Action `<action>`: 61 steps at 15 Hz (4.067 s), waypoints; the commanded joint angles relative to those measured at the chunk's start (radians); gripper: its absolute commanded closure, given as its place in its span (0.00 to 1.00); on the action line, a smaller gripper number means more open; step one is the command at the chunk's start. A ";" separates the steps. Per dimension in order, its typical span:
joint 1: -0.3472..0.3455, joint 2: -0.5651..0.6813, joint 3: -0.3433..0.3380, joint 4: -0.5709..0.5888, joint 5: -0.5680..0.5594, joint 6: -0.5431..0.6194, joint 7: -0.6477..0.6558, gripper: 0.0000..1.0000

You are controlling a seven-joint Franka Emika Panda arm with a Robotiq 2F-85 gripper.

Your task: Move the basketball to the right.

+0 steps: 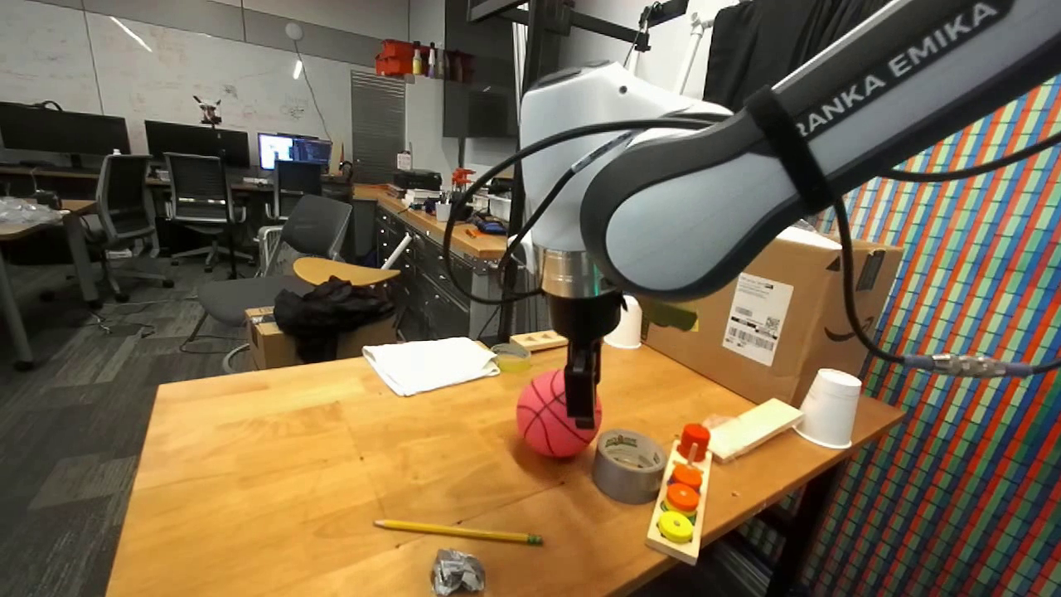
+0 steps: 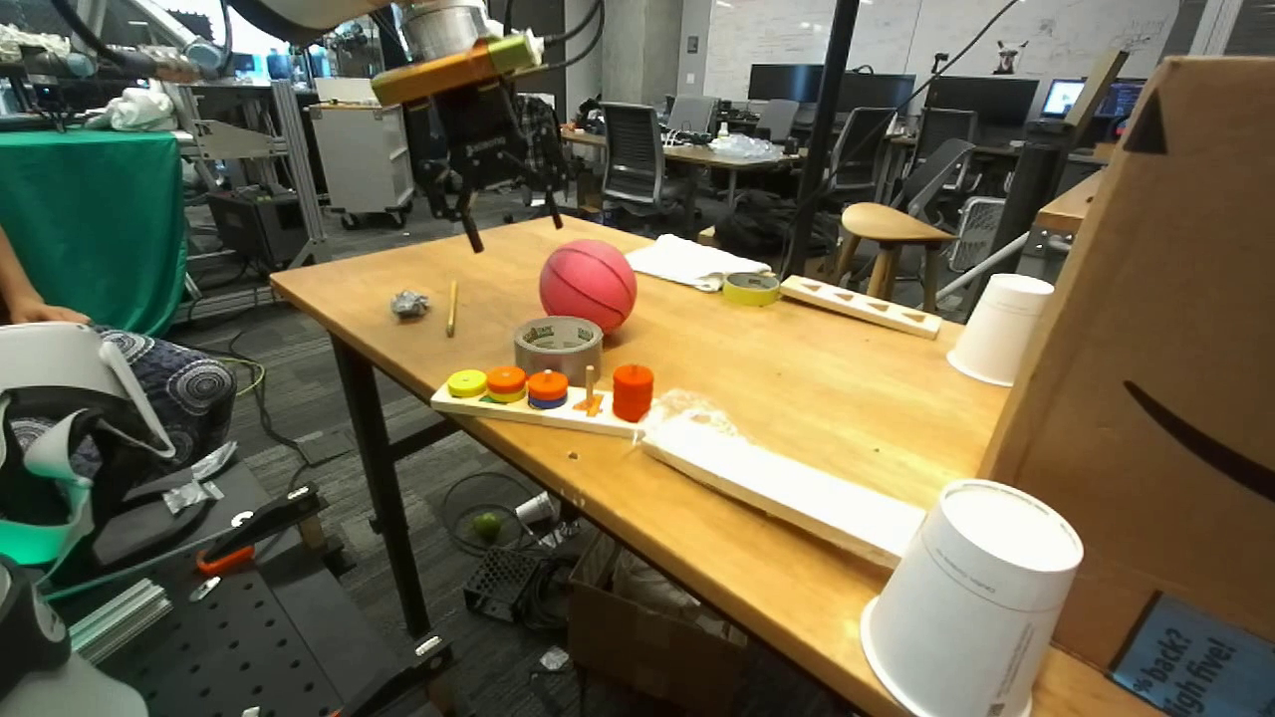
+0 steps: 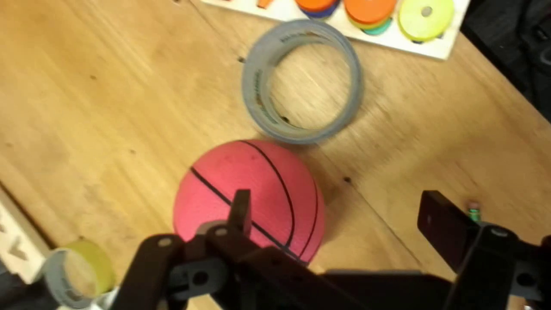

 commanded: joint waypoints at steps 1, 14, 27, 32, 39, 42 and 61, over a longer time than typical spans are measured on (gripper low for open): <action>-0.002 -0.077 0.023 0.029 -0.115 -0.136 0.106 0.00; 0.176 -0.050 0.143 0.012 0.195 -0.013 0.126 0.00; 0.189 0.001 0.148 0.025 0.243 0.059 0.109 0.00; 0.191 0.017 0.150 0.042 0.243 0.061 0.080 0.00; 0.167 0.056 0.126 0.110 0.241 0.052 0.046 0.00; 0.137 0.087 0.090 0.146 0.246 0.061 -0.006 0.00; -0.125 0.285 -0.150 0.273 0.197 0.030 -0.141 0.00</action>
